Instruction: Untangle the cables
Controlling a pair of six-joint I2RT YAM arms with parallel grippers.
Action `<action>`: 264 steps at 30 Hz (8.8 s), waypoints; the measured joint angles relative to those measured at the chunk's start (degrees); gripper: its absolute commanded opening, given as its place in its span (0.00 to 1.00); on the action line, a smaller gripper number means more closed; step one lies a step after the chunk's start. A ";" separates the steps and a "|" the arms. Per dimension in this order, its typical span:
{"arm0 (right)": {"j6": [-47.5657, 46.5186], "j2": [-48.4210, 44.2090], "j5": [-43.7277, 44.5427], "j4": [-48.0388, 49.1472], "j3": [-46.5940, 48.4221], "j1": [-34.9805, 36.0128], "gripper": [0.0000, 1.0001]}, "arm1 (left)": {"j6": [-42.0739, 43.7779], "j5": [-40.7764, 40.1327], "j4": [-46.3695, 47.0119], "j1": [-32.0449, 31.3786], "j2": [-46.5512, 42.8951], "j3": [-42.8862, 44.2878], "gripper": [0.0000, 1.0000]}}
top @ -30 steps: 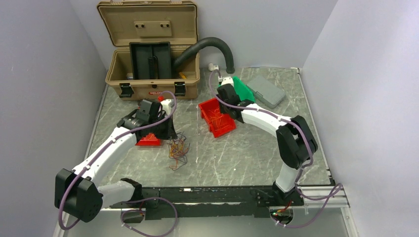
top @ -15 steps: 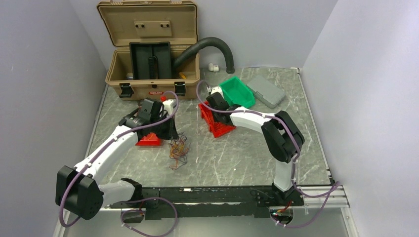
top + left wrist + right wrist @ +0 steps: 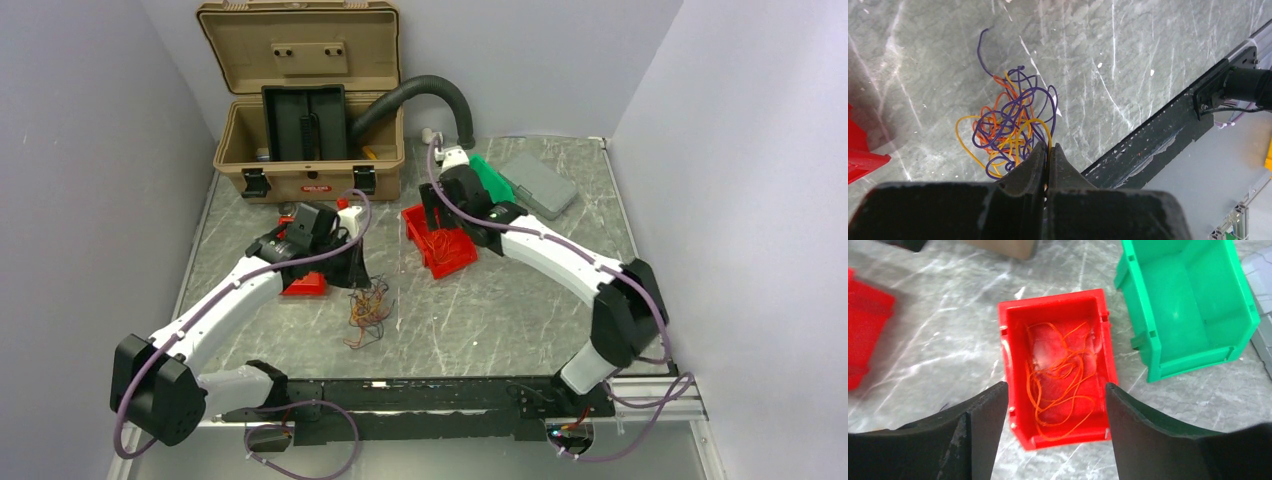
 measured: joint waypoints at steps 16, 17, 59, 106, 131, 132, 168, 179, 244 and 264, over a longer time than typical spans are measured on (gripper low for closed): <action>3.17 -26.38 -33.07 9.42 -33.86 0.68 0.76 | -0.37 5.77 4.94 -7.54 0.00 1.88 0.07; 3.72 -27.12 -33.88 10.40 -35.15 0.92 0.76 | -0.57 6.14 5.46 -7.69 0.07 1.88 0.25; 6.32 -20.92 -25.40 28.26 -40.19 10.29 0.00 | -7.21 -2.32 6.16 -5.79 11.02 0.24 0.64; 34.01 -53.24 39.19 -24.94 -30.58 10.62 0.00 | -14.86 -16.68 -0.50 10.08 -6.51 -2.29 0.00; 7.17 -67.04 67.80 -30.84 -6.27 10.49 0.00 | -16.98 -25.73 -7.30 12.52 -5.86 -3.10 0.00; 5.11 -67.58 67.89 -29.29 -5.92 10.49 0.00 | -16.94 -25.62 -7.28 12.61 -5.77 -3.13 0.00; 12.87 -23.54 -12.83 -7.72 -30.60 10.45 0.90 | -10.71 -20.57 -2.62 -1.62 -4.28 -2.12 0.12; 19.21 -18.47 -8.41 -6.34 -31.89 10.45 0.88 | -8.20 -19.34 -2.25 -3.10 -5.20 -2.12 0.63; 22.16 -45.05 26.34 -33.68 -20.68 -11.93 0.00 | -11.34 -20.72 6.14 -11.28 16.70 -3.02 0.00; 10.45 -19.50 15.80 -13.68 -7.98 -17.55 0.00 | -11.15 -20.06 4.04 -8.31 4.79 -3.28 0.00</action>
